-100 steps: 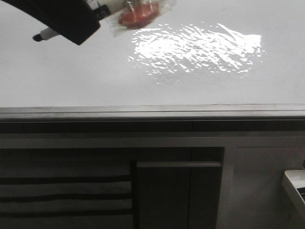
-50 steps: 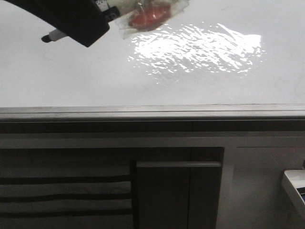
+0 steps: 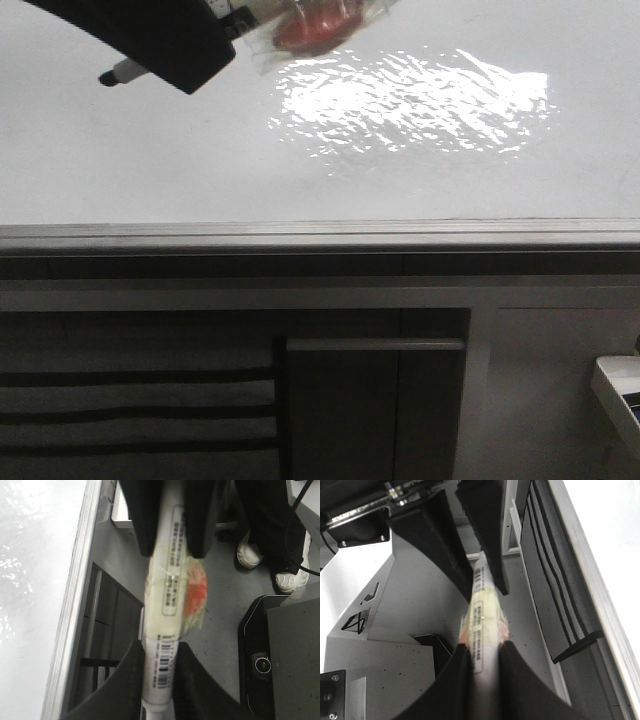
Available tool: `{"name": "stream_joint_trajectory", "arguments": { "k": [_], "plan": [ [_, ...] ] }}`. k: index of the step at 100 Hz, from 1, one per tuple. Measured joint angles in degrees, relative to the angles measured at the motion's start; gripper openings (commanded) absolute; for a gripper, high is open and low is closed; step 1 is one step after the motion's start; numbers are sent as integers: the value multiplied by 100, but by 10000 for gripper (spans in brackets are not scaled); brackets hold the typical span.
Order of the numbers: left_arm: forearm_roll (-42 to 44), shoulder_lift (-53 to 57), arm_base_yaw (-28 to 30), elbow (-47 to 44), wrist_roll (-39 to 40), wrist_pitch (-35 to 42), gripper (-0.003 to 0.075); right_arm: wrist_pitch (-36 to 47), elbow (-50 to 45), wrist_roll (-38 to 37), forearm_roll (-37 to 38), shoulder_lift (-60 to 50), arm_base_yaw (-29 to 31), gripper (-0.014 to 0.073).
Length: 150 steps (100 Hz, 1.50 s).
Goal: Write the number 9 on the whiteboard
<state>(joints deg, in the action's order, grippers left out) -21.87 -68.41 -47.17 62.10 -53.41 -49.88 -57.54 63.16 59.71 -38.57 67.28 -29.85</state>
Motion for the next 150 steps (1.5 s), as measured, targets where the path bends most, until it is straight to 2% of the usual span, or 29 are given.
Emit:
{"name": "stream_joint_trajectory", "arguments": {
  "k": [5,10,11,12,17,22,27,39,51,59,66,86,110,118,133,150],
  "plan": [
    [0,0,0,0,0,0,115,0,0,2,-8,0,0,-63],
    [0,0,0,2,12,0,211,0,0,2,-8,0,0,-63],
    [0,0,0,12,24,12,256,0,0,2,-8,0,0,-63],
    [0,0,0,12,23,14,256,0,0,2,-8,0,0,-63],
    [0,0,0,21,49,46,364,0,0,-21,25,0,0,-63],
    [47,27,0,35,130,87,428,0,0,-163,160,0,0,-63],
    [188,86,0,58,294,112,454,0,35,-479,508,-34,0,-63],
    [689,379,127,98,966,111,450,48,131,-1807,1737,-228,0,-63],
    [930,778,569,110,1606,-40,450,104,146,-3409,2942,-553,15,-63],
    [953,1042,921,-1,1912,-170,450,234,-12,-4279,3338,-840,142,-63],
    [976,1307,1259,-240,2166,-174,450,478,-315,-4701,3420,-1144,356,-63],
    [988,2059,2067,-1161,2739,100,450,1347,-1299,-4999,2974,-1655,1000,-63],
    [951,2416,2237,-1579,2792,451,415,2281,-1659,-5113,2690,-1547,1088,-64],
    [929,2427,2237,-1600,2792,479,393,2250,-1525,-5259,2649,-1342,1228,-63],
    [929,2427,2237,-1600,2792,560,362,1654,-958,-5322,2578,-792,1412,-64],
    [929,2427,2237,-1600,2792,600,344,1772,-914,-5312,2502,-351,1425,-64]
  ]
}}
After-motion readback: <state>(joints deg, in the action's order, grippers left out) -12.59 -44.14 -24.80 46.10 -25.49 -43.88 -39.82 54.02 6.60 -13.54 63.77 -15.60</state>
